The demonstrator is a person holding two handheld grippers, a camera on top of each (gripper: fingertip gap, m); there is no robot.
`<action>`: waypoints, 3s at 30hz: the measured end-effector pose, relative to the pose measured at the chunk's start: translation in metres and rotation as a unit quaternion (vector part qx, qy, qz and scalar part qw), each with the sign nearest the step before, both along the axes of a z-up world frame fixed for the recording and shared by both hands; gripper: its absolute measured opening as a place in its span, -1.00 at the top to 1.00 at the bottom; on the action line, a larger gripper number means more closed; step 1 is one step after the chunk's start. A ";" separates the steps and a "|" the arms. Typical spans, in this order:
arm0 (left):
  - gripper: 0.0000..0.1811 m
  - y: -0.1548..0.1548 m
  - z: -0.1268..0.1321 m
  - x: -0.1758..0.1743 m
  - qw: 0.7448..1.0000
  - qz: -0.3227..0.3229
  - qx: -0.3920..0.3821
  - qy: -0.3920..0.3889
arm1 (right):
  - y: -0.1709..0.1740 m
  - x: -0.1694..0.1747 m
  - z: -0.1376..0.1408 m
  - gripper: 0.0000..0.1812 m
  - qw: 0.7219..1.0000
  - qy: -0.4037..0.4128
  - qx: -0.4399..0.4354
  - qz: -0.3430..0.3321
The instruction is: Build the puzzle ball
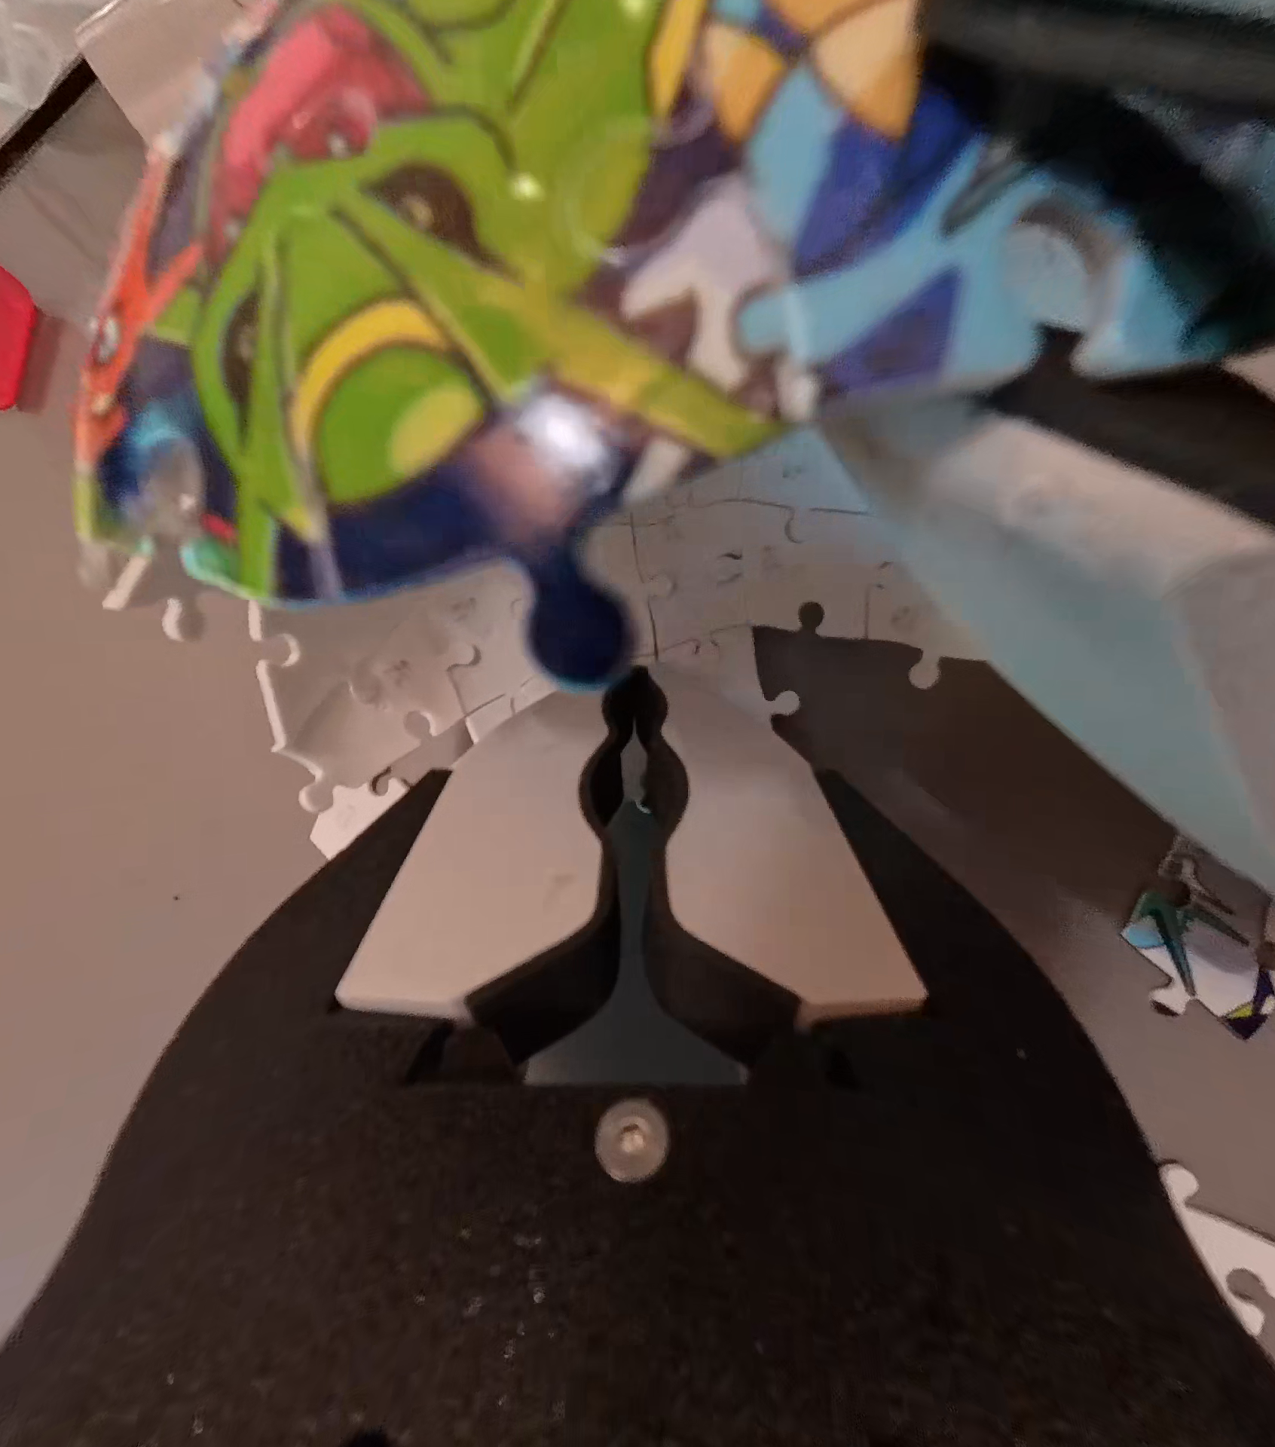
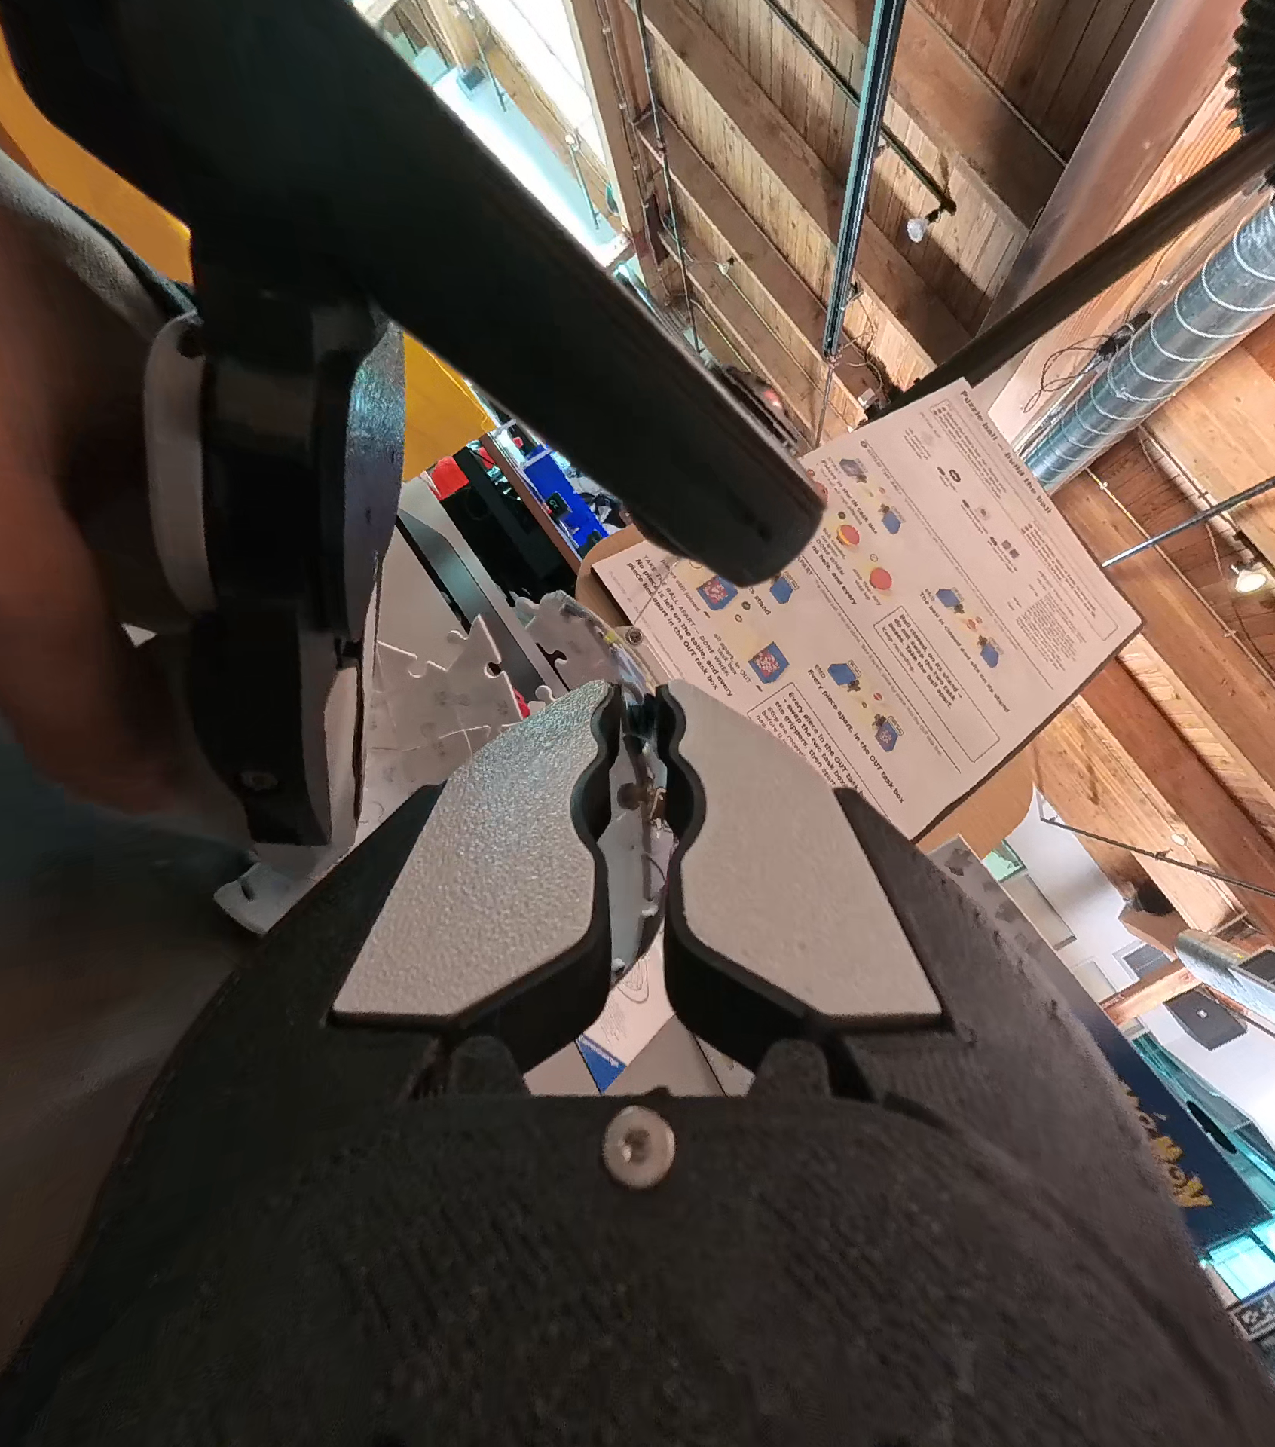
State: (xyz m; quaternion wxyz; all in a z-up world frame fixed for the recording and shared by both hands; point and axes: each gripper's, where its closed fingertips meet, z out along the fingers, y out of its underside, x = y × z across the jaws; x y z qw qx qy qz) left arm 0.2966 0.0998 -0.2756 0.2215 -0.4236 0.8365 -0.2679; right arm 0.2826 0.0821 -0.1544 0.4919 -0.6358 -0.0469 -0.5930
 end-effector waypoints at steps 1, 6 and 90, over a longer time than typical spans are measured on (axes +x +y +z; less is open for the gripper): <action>1.00 0.000 0.000 0.000 1.000 0.005 0.000 -0.002 | 0.000 0.000 0.000 0.91 1.000 0.000 0.000 0.001; 1.00 0.000 0.000 0.000 0.999 0.029 0.008 -0.021 | 0.002 0.001 -0.001 0.90 1.000 0.002 0.001 0.005; 1.00 0.003 0.005 0.000 0.999 -0.027 -0.026 -0.026 | 0.001 0.004 -0.001 0.90 1.000 0.008 0.004 0.004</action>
